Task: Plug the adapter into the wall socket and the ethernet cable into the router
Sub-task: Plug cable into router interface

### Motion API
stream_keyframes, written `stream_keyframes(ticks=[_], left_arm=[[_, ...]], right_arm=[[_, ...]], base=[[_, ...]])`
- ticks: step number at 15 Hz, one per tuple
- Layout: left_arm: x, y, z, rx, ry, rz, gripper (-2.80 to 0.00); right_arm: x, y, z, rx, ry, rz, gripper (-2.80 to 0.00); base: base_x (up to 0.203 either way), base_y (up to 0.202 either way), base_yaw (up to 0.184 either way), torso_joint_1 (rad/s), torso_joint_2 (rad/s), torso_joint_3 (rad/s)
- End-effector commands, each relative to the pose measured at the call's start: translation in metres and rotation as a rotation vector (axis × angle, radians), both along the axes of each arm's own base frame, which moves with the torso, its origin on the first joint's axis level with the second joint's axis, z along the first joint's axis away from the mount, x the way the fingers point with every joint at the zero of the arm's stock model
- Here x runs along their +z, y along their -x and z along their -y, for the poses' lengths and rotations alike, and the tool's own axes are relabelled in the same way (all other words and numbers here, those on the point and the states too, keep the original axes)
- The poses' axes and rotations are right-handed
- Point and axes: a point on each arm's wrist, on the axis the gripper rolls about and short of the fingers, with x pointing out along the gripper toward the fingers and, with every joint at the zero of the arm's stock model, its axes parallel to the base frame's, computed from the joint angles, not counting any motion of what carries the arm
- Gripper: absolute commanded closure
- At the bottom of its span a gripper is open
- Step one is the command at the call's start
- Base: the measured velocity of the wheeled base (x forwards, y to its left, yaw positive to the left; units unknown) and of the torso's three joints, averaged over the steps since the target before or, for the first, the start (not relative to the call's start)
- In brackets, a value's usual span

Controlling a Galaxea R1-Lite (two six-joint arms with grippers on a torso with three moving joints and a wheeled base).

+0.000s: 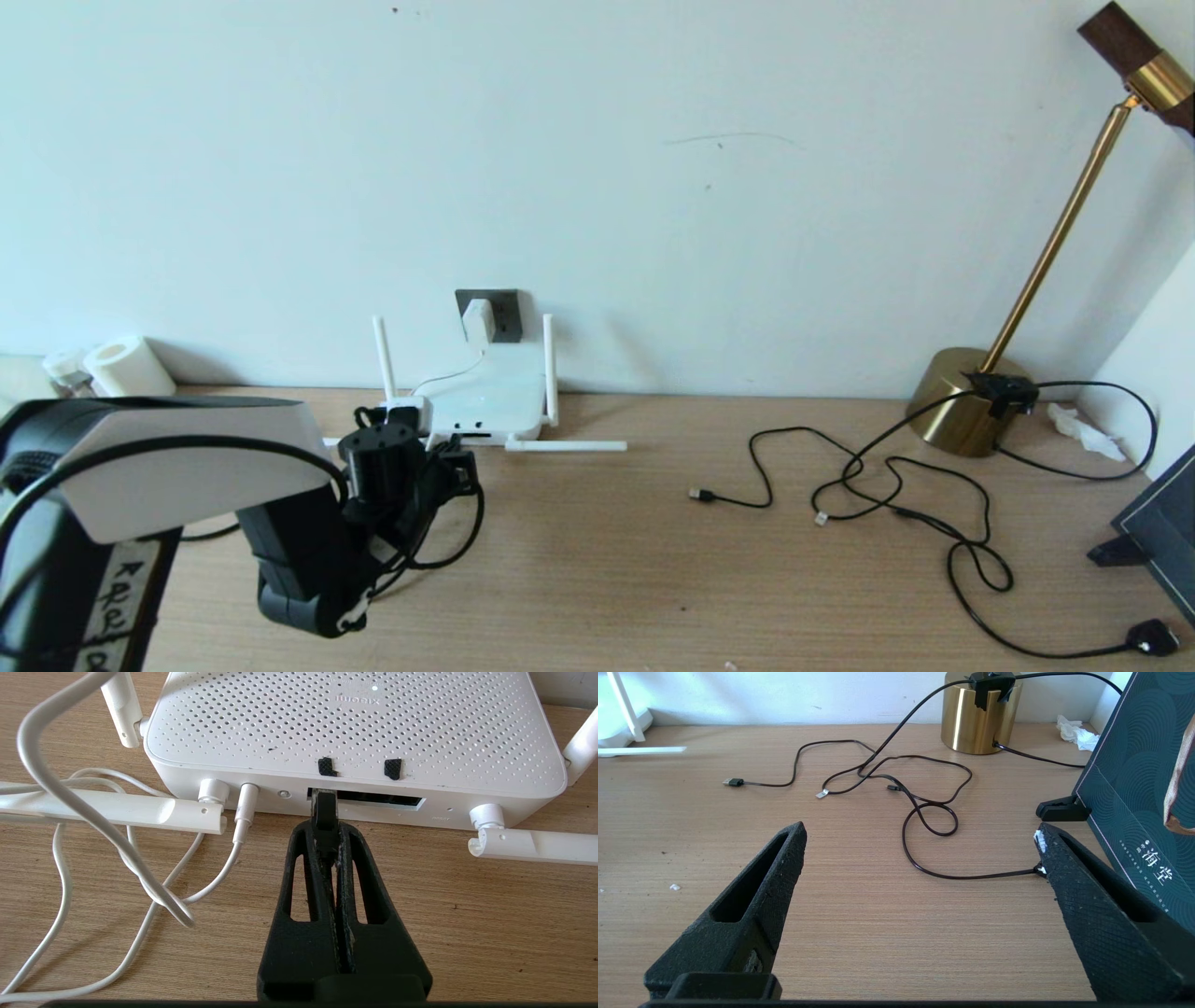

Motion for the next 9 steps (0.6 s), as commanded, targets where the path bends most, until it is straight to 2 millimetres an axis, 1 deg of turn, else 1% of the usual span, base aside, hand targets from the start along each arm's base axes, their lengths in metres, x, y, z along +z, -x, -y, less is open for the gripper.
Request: stream_keyframes(ticks=[1,9], left_arm=[[0.0013,-0.0006,-0.0002,0.003,0.003,0.01,0.0],[0.0,-0.0053,-0.0006,0.006,0.006,0.018,0.0]], right_arm=[[0.0001,-0.0001,0.0,0.0,0.0,-0.001,-2.8],[0.0001,-0.0001,0.0,0.0,0.0,-0.001,-2.8]], base=[[0.0,0.0,0.0,0.0,0.0,0.0],[0.0,0.0,0.0,0.0,0.0,0.0]])
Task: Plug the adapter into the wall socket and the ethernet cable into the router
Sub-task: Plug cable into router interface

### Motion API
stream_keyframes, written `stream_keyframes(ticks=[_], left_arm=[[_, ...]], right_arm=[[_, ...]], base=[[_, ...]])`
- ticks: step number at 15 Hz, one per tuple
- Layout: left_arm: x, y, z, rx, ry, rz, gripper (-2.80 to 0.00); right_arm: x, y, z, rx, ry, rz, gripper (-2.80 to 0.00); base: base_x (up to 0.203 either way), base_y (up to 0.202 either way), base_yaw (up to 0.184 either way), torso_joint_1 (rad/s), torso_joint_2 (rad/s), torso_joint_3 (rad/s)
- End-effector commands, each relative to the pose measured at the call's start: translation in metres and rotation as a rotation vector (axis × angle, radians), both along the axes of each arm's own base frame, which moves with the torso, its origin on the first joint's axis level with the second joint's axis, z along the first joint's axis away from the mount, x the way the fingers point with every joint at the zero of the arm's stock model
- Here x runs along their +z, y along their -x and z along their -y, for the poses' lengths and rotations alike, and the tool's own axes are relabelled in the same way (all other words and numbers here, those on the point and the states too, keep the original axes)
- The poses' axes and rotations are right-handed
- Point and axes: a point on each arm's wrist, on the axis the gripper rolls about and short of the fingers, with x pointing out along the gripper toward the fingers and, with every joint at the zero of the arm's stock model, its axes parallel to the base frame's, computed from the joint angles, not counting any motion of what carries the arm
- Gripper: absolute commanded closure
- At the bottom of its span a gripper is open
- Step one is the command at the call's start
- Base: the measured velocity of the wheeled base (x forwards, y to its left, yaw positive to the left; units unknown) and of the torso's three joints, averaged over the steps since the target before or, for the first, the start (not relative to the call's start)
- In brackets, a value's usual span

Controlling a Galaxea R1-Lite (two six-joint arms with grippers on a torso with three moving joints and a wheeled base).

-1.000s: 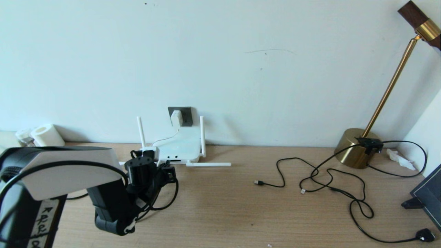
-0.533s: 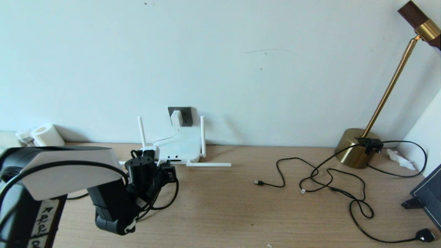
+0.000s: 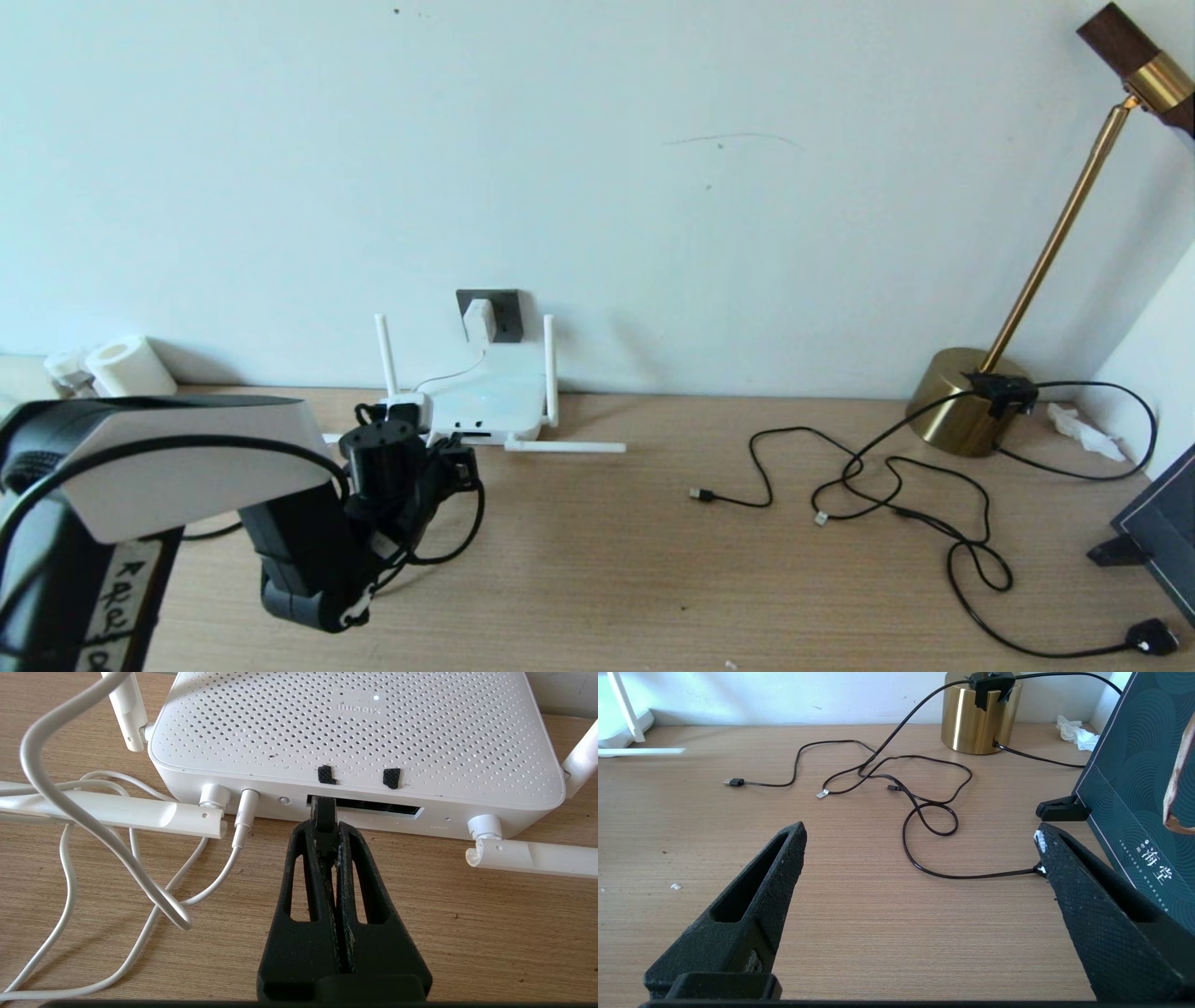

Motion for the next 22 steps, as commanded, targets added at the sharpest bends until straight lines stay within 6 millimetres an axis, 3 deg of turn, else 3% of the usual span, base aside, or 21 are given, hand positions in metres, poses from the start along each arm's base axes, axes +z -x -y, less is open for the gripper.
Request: stream_keyframes(ticks=[1,22], left_arm=[[-0.0016,-0.0006,-0.0001,0.001,0.001,0.003,0.0],[-0.0089,0.0004,-0.0014,-0.004,-0.002,-0.02,0.0]], right_arm=[[0.0001,-0.0001,0.0,0.0,0.0,-0.001,-2.8],[0.0,0.0,0.0,0.0,0.0,0.0,-2.8]], base=[[0.0,0.0,0.0,0.0,0.0,0.0],[0.0,0.0,0.0,0.0,0.0,0.0]])
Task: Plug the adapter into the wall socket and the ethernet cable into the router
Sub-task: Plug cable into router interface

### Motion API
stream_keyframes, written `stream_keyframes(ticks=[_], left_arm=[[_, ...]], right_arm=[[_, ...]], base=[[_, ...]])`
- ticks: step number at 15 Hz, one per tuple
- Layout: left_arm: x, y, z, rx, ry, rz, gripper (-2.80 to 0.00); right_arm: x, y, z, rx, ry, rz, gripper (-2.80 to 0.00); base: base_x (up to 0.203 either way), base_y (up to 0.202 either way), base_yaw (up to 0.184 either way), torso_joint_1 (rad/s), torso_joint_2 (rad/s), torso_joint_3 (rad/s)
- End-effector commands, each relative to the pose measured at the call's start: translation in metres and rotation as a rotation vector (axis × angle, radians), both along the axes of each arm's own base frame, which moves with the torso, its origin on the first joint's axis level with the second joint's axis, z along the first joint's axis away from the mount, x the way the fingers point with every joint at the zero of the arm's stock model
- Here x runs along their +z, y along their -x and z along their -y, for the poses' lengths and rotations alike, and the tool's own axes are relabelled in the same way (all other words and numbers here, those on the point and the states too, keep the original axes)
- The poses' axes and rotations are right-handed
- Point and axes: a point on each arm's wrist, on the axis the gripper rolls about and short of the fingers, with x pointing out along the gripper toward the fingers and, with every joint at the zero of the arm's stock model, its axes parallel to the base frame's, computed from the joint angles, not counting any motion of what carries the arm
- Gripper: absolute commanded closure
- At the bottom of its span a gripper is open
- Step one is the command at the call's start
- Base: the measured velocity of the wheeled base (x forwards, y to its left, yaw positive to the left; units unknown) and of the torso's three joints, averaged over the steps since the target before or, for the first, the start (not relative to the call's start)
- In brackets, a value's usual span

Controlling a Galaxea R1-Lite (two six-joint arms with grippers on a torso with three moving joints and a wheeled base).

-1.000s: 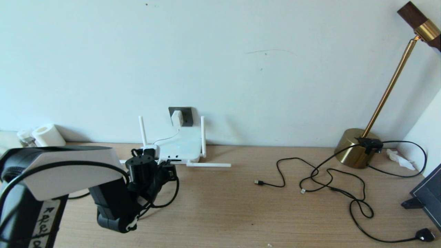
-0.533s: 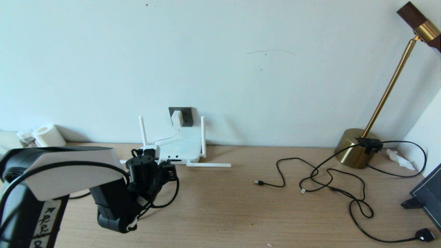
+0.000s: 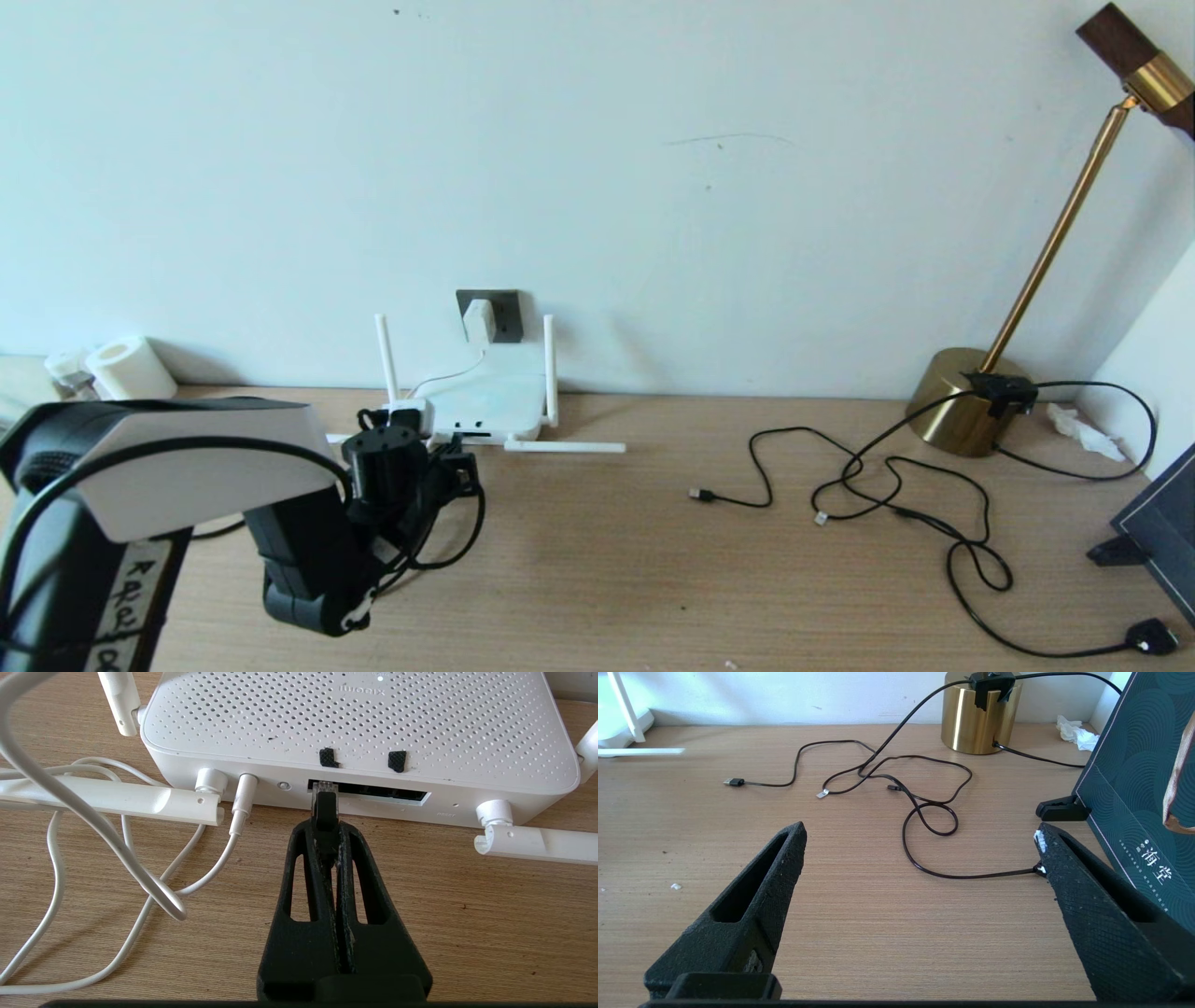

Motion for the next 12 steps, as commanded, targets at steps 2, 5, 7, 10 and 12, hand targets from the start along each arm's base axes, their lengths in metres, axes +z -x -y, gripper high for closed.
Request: stream_keyframes(ticks=[2,5,7,10,12], left_arm=[[0.0002,0.0001,-0.0001,-0.002,0.001,0.005,0.0],[0.0001,0.001,-0.0003,-0.002,0.001,0.002,0.0],[0.0015,0.0013,-0.0003,-0.005,0.002,0.005,0.0],[0.0017,0.0042,-0.0002,-0.02,0.0,-0.002,0.0],[0.0026,0.0046,0.0002,-0.022,0.001,-0.001,0.0]], right_arm=[[0.0001,-0.0001,0.0,0.0,0.0,-0.001,-2.8],[0.0001,-0.0001,0.0,0.0,0.0,-0.001,-2.8],[0.0001,-0.0001,0.0,0.0,0.0,-0.001,-2.8],[0.0001,-0.0001,0.0,0.0,0.0,-0.001,-2.8],[0.0,0.0,0.0,0.0,0.0,0.0,-2.8]], base=[[0.0,0.0,0.0,0.0,0.0,0.0],[0.0,0.0,0.0,0.0,0.0,0.0],[0.0,0.0,0.0,0.0,0.0,0.0],[0.0,0.0,0.0,0.0,0.0,0.0],[0.0,0.0,0.0,0.0,0.0,0.0]])
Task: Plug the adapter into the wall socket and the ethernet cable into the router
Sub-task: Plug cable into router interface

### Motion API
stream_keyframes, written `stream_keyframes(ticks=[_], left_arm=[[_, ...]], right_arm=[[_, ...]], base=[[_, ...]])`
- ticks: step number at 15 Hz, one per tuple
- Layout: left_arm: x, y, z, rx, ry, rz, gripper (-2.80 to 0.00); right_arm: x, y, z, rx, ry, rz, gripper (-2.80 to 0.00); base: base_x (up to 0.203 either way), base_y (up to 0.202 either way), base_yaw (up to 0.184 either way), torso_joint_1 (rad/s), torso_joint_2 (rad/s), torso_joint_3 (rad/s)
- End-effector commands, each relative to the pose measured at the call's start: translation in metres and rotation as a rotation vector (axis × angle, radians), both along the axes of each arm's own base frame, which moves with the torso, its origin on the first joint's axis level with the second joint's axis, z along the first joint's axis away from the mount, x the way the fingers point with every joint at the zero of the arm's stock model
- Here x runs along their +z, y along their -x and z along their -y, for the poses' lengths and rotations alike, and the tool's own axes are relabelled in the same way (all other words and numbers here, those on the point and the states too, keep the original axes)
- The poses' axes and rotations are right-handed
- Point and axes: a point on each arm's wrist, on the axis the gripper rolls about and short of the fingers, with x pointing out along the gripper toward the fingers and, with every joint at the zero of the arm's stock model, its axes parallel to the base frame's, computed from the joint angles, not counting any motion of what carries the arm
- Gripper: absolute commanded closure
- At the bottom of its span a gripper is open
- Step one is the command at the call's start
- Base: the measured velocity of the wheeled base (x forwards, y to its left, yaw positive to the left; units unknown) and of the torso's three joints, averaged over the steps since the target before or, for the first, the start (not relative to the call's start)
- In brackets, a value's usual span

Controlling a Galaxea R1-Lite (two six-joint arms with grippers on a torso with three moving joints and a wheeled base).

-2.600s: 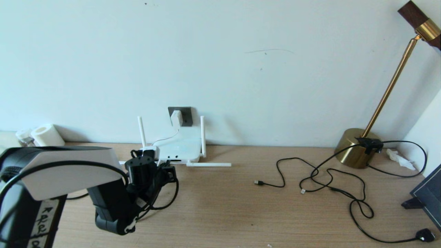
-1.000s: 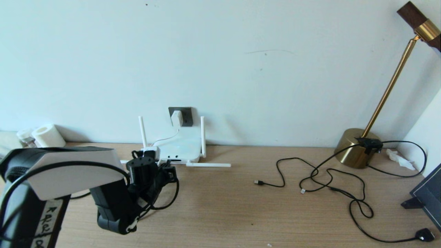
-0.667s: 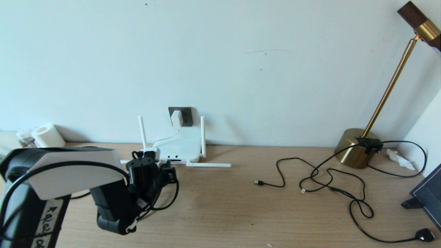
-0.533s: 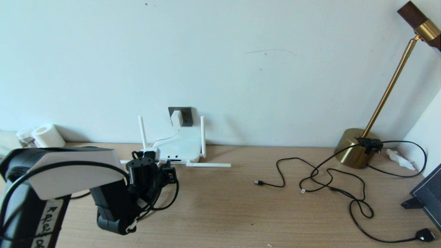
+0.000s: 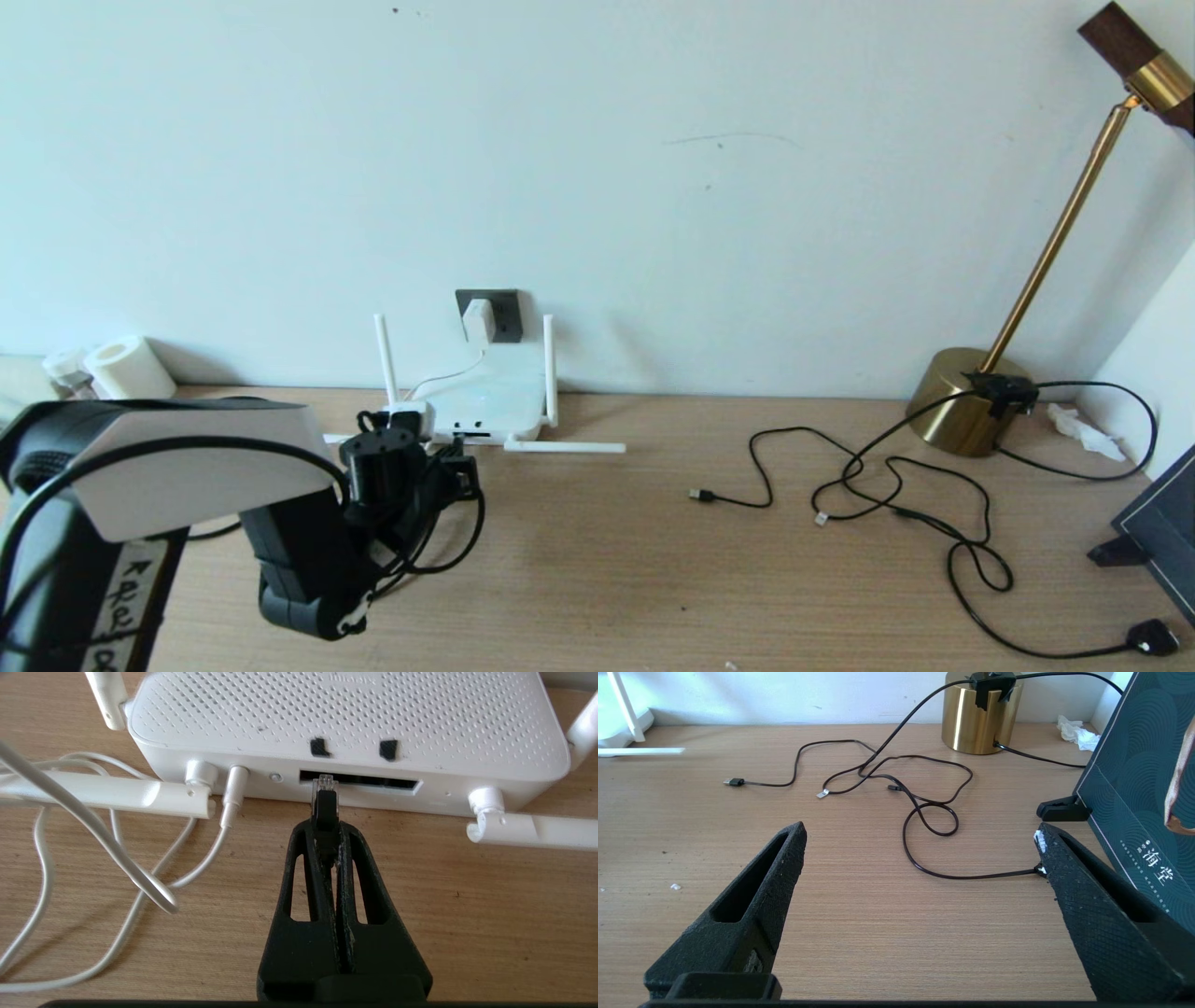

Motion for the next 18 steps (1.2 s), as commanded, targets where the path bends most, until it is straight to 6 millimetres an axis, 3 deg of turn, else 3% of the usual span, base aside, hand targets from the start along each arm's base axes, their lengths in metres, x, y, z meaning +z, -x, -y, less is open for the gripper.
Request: stream_keyframes(ticks=[1,18], left_arm=[[0.0028,0.0007,0.0001,0.002,0.001,0.012,0.0],[0.0031,0.0068,0.0004,-0.024,-0.025,0.044,0.0]], right_arm=[[0.0001,-0.0001,0.0,0.0,0.0,-0.001,-2.8],[0.0,-0.0001,0.0,0.0,0.0,-0.001,-2.8]], base=[[0.0,0.0,0.0,0.0,0.0,0.0],[0.0,0.0,0.0,0.0,0.0,0.0]])
